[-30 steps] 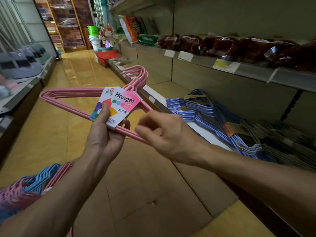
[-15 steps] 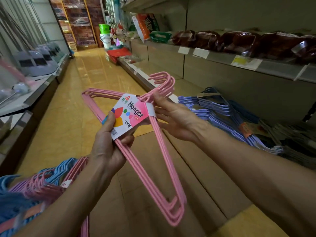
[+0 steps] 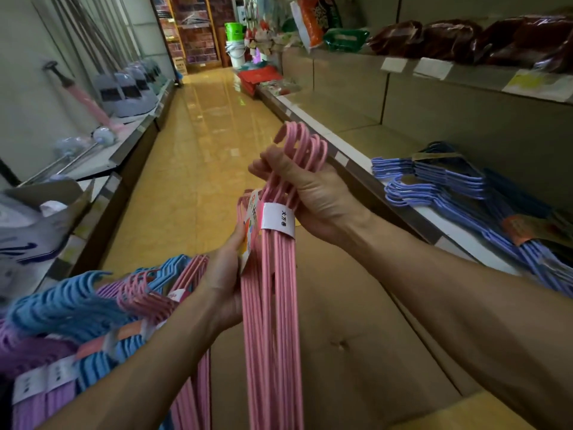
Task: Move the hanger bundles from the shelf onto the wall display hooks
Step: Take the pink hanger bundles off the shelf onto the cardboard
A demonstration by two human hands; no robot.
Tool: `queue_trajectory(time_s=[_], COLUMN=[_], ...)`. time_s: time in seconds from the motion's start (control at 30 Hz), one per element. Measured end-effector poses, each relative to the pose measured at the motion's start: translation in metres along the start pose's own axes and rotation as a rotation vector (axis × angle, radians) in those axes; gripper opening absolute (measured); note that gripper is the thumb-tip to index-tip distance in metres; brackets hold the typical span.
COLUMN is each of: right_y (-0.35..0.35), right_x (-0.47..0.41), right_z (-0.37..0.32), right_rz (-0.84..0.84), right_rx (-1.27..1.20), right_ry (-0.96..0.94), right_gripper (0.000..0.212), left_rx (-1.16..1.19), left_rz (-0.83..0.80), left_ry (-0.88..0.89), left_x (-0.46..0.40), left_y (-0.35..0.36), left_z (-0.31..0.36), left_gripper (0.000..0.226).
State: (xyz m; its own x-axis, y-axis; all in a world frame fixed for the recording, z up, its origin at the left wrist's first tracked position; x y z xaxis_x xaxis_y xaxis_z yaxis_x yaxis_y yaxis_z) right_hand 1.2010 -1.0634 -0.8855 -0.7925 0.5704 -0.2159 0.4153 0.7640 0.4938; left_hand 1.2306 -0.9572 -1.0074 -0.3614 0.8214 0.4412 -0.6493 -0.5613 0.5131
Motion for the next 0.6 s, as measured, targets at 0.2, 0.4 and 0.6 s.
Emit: queue_trajectory(time_s=[0.2, 0.4, 0.6], right_y=[0.015, 0.016, 0.023], right_x=[-0.005, -0.006, -0.005], right_z=[0.031, 0.079, 0.139], right_rz=[-0.001, -0.040, -0.128], right_rx=[0.127, 0.319, 0.457], right_ry=[0.008, 0.036, 0.090], right_gripper=[0.016, 0.018, 0.033], left_rx=[-0.452, -0.716, -0.923], left_rz=[0.263, 0.535, 0.578], left_ry=[0.105, 0.457, 0.649], left_x=[0.005, 0.043, 0.081], left_y=[-0.046, -0.085, -0.098], left_z=[0.033, 0.112, 0.141], left_gripper=[0.060, 0.046, 0.032])
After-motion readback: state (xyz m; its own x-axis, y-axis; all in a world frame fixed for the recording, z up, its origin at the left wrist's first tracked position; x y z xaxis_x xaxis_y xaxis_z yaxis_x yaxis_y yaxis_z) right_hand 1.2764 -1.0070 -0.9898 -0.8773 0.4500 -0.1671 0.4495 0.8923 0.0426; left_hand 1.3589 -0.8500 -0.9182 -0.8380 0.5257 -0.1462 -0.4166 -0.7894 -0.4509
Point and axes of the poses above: each hand's wrist, its own x-axis away from the middle knuckle, its own y-axis out of the palm, z = x × y, the point moved 10 cm from there along -x, towards the middle knuckle, and after that the axes turned 2 degrees about -x, right-handed, at the moved point
